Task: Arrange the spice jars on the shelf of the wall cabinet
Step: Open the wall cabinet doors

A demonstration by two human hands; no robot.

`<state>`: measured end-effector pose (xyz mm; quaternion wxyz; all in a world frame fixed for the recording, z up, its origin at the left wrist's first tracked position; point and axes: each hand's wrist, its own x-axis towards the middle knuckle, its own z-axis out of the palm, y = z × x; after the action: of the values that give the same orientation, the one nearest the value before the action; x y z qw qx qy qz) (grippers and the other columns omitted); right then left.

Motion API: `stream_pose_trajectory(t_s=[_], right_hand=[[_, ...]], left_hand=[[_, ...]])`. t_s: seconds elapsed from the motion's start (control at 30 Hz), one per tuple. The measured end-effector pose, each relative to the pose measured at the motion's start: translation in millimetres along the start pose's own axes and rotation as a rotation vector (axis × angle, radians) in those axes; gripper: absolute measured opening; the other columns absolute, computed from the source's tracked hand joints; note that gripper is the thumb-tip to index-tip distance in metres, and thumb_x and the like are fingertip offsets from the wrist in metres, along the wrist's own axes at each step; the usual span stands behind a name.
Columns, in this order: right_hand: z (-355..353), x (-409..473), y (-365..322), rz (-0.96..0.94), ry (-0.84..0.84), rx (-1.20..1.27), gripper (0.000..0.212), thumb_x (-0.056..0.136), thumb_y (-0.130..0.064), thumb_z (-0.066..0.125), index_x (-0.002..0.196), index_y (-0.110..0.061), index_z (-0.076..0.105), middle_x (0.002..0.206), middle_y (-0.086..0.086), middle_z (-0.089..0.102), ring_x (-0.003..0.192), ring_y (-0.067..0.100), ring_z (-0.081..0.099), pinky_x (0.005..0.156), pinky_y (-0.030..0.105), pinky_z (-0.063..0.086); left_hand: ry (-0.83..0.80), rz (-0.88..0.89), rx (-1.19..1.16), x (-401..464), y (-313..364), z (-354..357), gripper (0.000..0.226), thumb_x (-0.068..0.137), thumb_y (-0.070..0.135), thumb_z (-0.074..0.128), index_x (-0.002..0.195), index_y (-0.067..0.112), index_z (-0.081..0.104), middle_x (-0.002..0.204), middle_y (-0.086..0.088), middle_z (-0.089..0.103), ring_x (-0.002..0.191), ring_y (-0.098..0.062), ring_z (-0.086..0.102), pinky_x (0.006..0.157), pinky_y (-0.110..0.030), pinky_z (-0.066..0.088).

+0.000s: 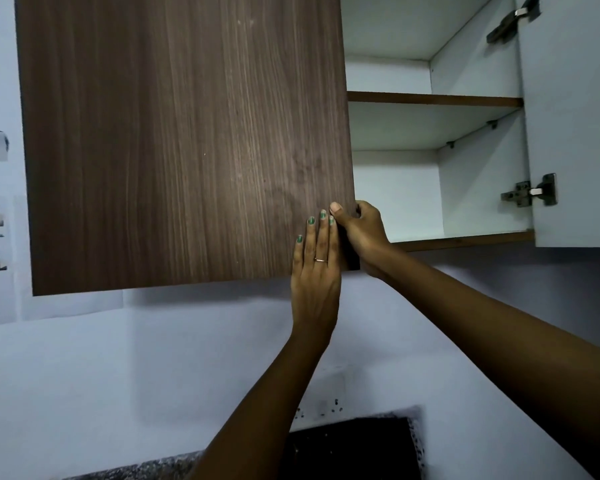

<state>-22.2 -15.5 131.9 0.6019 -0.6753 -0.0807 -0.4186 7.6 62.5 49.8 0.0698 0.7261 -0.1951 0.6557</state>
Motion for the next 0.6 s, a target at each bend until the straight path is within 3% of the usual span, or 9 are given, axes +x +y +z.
stream_pose_trajectory(t_s=[0.23,0.43,0.6], right_hand=[[-16,-45,-33,-0.039,0.02,0.019,0.03,0.093,-0.023,0.055,0.118,-0.007,0.054,0.109,0.004,0.063,0.097,0.017,0.061,0.088,0.029,0.05],[-25,-94,-72,-0.101,0.053,-0.014,0.028,0.092,-0.023,0.056,0.116,-0.009,0.055,0.108,0.003,0.064,0.097,0.017,0.061,0.086,0.028,0.049],[-27,-136,-102,-0.155,0.06,-0.031,0.036,0.092,-0.024,0.057,0.124,-0.008,0.051,0.12,0.007,0.062,0.106,0.02,0.06,0.091,0.031,0.05]], left_hand=[[-0.062,-0.045,-0.035,-10,15,-51,0.056,0.096,0.011,0.04,0.146,0.002,0.018,0.154,-0.015,0.023,0.142,-0.028,0.022,0.115,-0.038,0.028],[-0.089,-0.077,-0.074,-20,23,-118,0.052,0.095,0.007,0.03,0.145,-0.001,0.017,0.153,-0.018,0.023,0.142,-0.03,0.021,0.114,-0.038,0.029],[-0.12,-0.162,-0.174,-26,25,-161,0.068,0.099,0.01,0.039,0.143,0.006,-0.014,0.157,-0.012,-0.006,0.146,-0.026,-0.004,0.12,-0.035,0.01]])
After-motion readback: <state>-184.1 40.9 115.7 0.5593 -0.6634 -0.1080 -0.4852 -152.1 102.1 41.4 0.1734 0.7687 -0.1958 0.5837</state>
